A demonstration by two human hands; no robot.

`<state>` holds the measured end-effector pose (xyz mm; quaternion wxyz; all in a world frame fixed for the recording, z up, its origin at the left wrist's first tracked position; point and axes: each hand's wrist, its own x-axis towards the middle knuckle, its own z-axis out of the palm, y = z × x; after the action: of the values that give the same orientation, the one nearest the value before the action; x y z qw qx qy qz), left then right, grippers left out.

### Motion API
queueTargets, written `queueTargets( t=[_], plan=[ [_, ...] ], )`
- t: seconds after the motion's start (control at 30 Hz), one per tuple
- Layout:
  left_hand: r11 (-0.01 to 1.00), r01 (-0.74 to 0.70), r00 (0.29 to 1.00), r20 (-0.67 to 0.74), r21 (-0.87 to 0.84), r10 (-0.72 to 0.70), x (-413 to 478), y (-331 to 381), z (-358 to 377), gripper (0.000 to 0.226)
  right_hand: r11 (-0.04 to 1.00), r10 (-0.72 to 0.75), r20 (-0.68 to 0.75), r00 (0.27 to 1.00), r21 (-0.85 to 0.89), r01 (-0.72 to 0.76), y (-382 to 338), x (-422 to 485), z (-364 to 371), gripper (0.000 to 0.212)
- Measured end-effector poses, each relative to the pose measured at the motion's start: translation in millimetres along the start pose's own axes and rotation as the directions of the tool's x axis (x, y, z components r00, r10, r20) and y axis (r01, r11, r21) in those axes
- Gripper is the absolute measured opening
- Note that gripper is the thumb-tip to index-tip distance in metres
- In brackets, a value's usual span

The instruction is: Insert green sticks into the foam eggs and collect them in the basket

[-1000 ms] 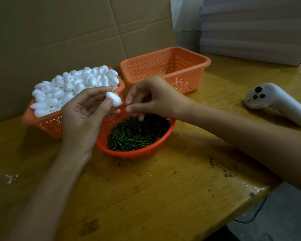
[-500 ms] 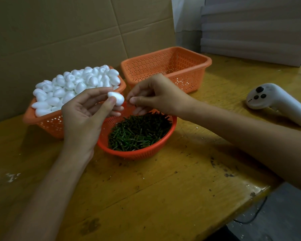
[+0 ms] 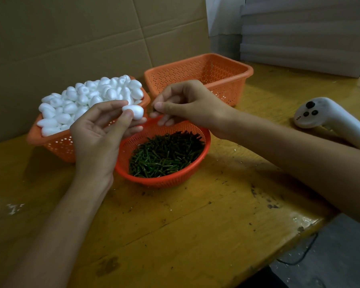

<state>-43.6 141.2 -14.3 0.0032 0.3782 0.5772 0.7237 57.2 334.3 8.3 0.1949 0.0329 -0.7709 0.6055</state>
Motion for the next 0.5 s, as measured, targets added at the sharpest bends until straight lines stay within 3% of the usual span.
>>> queueTargets(
  t=[0.5],
  plan=[
    [1.0,0.002,0.999,0.047,0.012,-0.002,0.2,2.6,-0.9,0.014,0.999,-0.017,-0.012,1.0,0.042,0.018,2.6,-0.6,2.8,0.012]
  ],
)
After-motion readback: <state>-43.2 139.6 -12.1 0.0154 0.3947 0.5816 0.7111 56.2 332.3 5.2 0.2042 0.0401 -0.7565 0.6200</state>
